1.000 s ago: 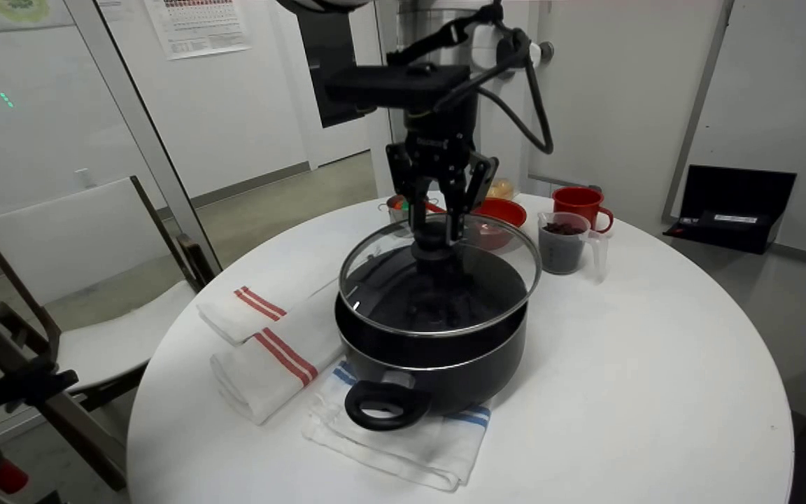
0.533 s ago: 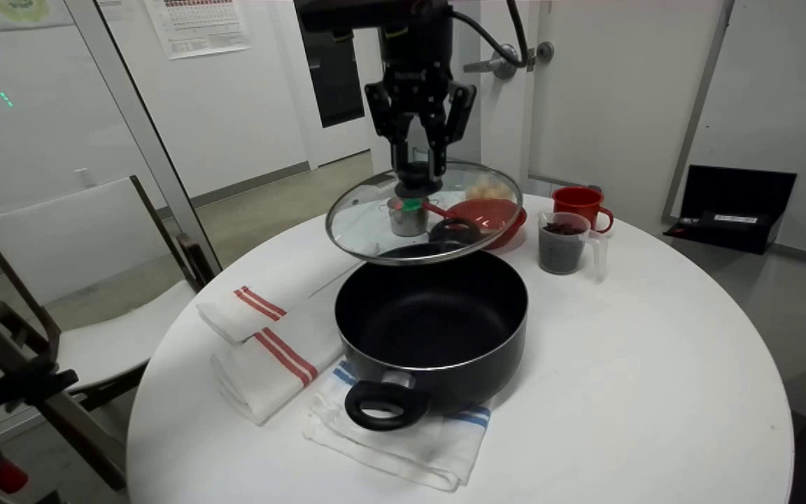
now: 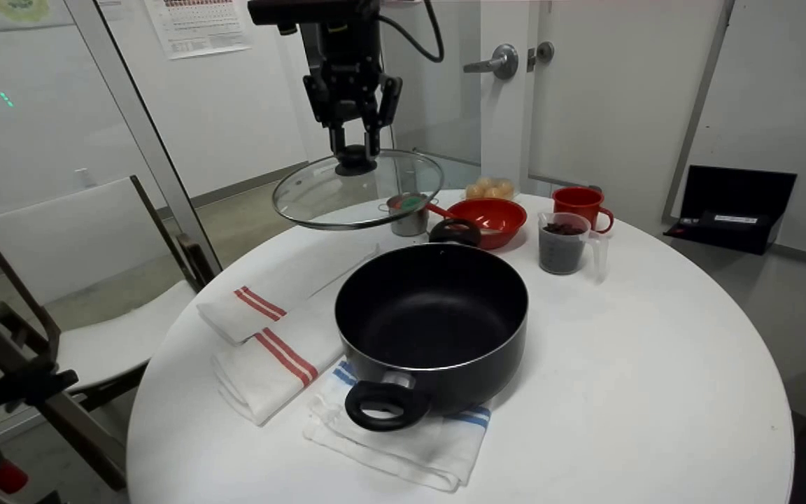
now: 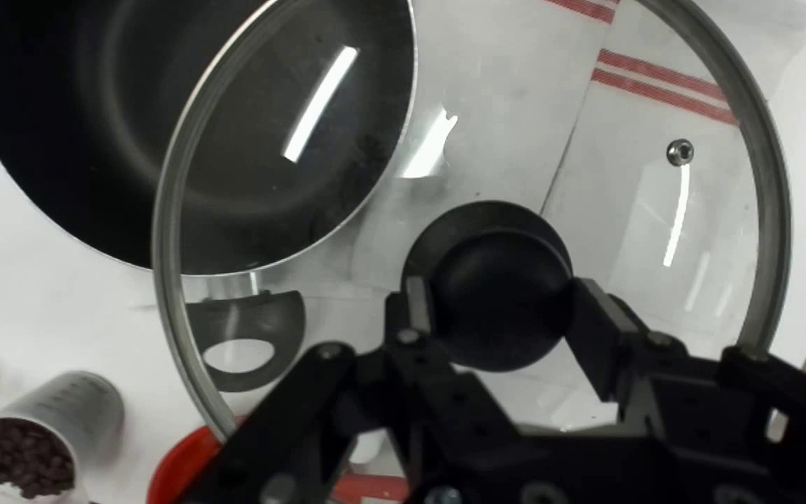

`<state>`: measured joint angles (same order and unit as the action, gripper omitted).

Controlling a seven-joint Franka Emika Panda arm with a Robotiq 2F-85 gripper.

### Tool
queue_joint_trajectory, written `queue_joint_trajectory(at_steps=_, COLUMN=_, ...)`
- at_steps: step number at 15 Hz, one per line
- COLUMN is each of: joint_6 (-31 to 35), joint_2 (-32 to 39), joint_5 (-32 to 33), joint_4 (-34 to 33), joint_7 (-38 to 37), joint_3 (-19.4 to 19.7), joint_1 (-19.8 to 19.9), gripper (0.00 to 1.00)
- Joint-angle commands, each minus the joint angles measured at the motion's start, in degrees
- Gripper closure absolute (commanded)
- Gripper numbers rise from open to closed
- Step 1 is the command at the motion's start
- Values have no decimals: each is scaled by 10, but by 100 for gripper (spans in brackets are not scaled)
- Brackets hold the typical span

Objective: Remove the glass lid from the black pot and put it on the table

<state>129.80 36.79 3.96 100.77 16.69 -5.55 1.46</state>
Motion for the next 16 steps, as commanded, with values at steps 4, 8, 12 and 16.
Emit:
queue_joint_trajectory(at_steps=4, joint_6=-41, joint_2=17, joint_5=3, joint_4=-29, joint_7=51, joint_3=-32, joint_1=-35, gripper=75)
queue_joint_trajectory(at_steps=8, joint_6=-26, joint_2=22, joint_5=0, joint_4=-13, joint_7=47, joint_3=-35, joint_1=-43, gripper=50)
queue_joint_trajectory(at_steps=12, joint_6=-27, joint_2=27, joint_5=0, joint_4=-16, joint_7=53, joint_3=-36, joint_1=-42, gripper=50)
queue_joint_trajectory(at_steps=16, joint_6=-25, joint_2=57, joint_5=4, joint_4=-29, joint_7=54, joint_3=-37, joint_1=-48, gripper=75)
